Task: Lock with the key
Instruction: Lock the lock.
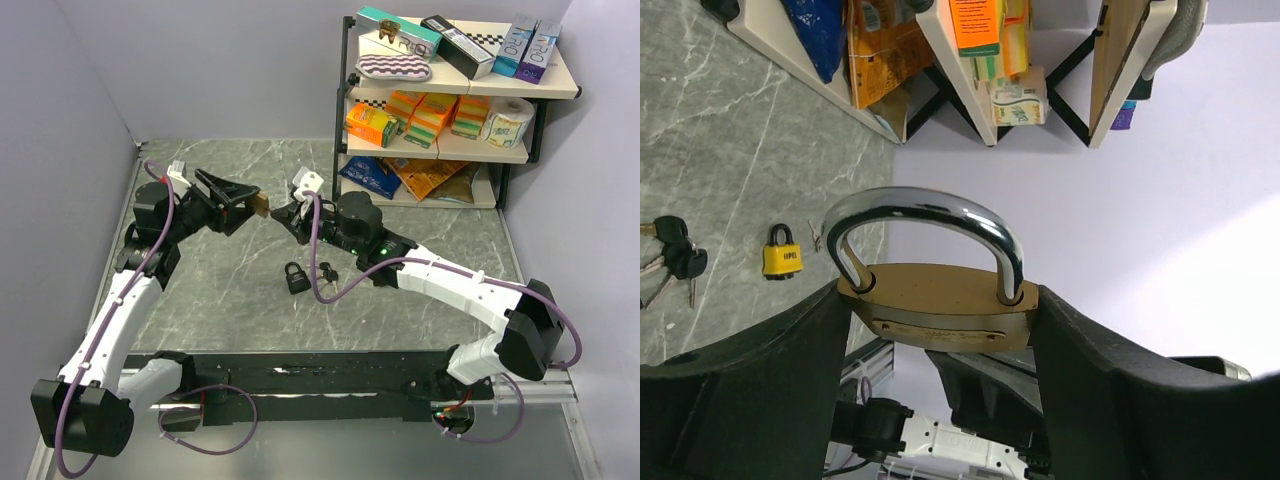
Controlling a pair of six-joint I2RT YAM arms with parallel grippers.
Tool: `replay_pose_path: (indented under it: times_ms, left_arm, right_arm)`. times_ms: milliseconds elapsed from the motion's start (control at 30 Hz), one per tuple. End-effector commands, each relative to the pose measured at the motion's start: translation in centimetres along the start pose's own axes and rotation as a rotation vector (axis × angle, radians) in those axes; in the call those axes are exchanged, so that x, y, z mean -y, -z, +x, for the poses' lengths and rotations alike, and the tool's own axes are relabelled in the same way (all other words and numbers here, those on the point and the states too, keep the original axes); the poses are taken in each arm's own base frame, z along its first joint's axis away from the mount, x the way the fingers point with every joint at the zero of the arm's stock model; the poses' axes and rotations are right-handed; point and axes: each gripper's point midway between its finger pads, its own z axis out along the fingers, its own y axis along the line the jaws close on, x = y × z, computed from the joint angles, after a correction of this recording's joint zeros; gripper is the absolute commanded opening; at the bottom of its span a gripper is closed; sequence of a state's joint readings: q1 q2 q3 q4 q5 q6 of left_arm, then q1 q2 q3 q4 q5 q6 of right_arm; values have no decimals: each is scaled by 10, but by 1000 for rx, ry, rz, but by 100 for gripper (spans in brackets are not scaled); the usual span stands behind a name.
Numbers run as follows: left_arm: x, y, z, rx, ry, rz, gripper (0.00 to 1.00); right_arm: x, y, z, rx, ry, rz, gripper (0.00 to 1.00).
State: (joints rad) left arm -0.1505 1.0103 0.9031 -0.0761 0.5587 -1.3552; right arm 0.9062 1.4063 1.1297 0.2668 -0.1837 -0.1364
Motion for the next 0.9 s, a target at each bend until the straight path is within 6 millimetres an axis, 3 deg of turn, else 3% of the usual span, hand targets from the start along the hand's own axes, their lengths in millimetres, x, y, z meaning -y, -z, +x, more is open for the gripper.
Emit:
replay_pose_path:
  times_ms: [0,300,533,667,767,867]
  left_arm:
    - [27,8,-2,19,-7,77,1]
    - [29,4,-38,135,27,55,1]
    - [7,15,-82,275,104,-11,1]
    - [-2,19,-93,319,119,-26,1]
    - [-3,21,-97,337,36,-63,1]
    - [-24,24,-91,285,-179,-204,1]
  right_arm:
    - [-4,-3,-31,84,35,-8,0]
    - [-11,9,-19,64,15,38,0]
    - [-11,23,-10,42,-36,76,0]
    - [-14,28,-6,27,-59,75,0]
    - [-16,33,0,2,-83,70,0]
    - [-10,41,7,-29,-97,91,0]
